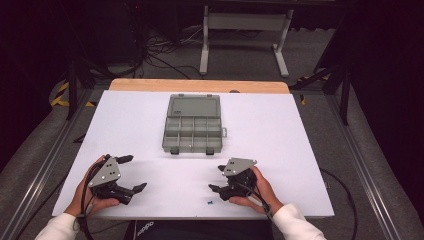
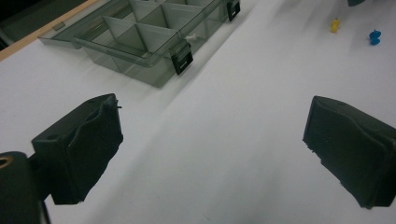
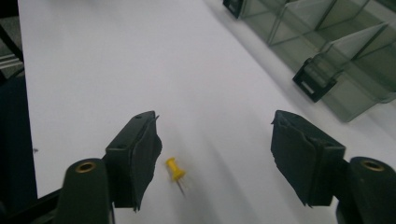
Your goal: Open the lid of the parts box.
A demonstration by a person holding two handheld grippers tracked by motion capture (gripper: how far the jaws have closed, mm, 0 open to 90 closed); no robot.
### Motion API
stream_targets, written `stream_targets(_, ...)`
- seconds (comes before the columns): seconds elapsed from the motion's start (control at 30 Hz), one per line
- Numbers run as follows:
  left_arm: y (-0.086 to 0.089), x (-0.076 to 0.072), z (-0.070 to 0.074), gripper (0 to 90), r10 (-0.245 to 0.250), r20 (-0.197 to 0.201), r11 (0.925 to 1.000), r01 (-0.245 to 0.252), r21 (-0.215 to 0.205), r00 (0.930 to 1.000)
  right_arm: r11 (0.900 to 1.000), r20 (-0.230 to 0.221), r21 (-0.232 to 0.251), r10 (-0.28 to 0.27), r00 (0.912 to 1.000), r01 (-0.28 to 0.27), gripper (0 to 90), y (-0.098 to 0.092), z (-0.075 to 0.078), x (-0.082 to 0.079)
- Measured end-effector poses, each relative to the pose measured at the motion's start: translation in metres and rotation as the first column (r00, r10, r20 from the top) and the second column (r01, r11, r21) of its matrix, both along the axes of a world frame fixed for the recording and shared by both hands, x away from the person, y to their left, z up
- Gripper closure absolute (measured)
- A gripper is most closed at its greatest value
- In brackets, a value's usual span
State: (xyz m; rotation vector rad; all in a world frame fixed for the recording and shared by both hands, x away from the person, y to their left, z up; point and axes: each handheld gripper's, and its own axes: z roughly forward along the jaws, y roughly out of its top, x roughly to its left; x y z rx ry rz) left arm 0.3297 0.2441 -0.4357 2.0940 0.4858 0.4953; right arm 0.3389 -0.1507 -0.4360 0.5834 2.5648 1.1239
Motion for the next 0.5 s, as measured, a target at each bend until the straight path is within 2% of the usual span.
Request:
stream_targets(0.17, 0.000, 0.000, 0.000, 5.1, -0.001, 0.000, 1.0000, 0.001, -0.001, 1.0000, 1.000, -0.045, 0.007, 0.030, 0.9985, -0.030, 42.6, -0.001, -0.007, -0.001)
stream_targets(0.33, -0.001, 0.000, 0.000, 5.1, -0.001, 0.001, 1.0000, 0.001, 0.000, 1.0000, 0.999, -0.082, 0.000, 0.037, 0.9960, -0.037, 49.7, -0.001, -0.013, 0.001)
stream_targets(0.5, -0.001, 0.000, 0.000, 5.1, -0.003, 0.005, 1.0000, 0.003, 0.003, 1.0000, 0.998, -0.100, -0.022, 0.049, 0.9937, -0.052, 60.6, 0.000, -0.021, 0.002)
